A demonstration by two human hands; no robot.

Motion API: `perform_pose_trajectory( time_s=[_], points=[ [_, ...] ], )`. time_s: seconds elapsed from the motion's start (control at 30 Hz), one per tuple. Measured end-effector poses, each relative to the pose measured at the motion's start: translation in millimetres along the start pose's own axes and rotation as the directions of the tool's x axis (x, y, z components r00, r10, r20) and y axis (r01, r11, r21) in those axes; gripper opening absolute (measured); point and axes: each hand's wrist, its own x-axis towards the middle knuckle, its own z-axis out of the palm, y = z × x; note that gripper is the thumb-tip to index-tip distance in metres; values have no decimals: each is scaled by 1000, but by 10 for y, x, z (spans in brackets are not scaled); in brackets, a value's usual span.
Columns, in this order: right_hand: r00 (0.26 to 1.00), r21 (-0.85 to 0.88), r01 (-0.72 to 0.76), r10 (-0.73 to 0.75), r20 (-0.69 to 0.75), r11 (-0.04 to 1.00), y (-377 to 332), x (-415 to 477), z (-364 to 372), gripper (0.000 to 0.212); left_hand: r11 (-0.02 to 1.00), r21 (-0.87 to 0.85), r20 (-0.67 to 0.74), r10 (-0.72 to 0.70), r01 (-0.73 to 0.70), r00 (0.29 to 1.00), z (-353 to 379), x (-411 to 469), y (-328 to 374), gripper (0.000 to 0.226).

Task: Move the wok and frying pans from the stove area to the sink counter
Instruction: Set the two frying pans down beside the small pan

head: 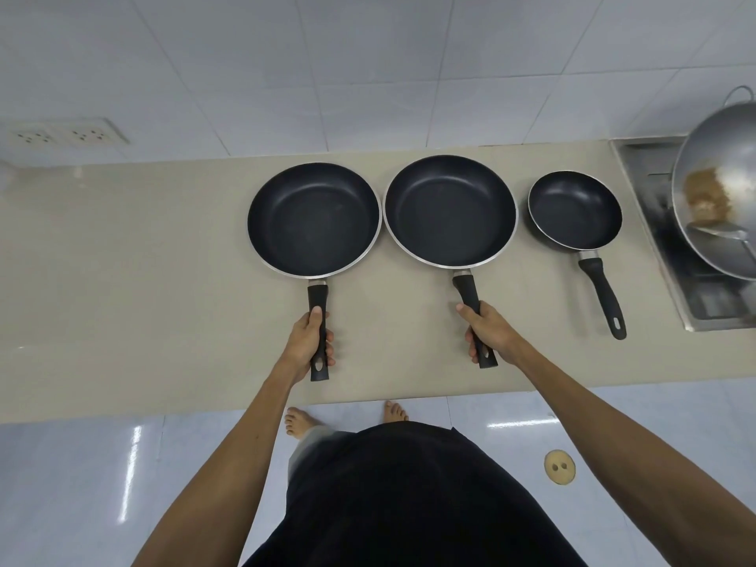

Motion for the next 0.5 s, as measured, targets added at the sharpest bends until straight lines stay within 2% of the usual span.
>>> perform_pose_trajectory(
  time_s=[0.23,0.5],
  points=[
    [1000,0,-9,9,-19,1000,-4,-20,11,39,1000,11,-11,6,-6,1000,-6,-26,-19,40],
    [998,36,12,-10,-60,999,83,-88,32,53,1000,12,-34,24,-24,999,-6,-216,-212,41]
  ],
)
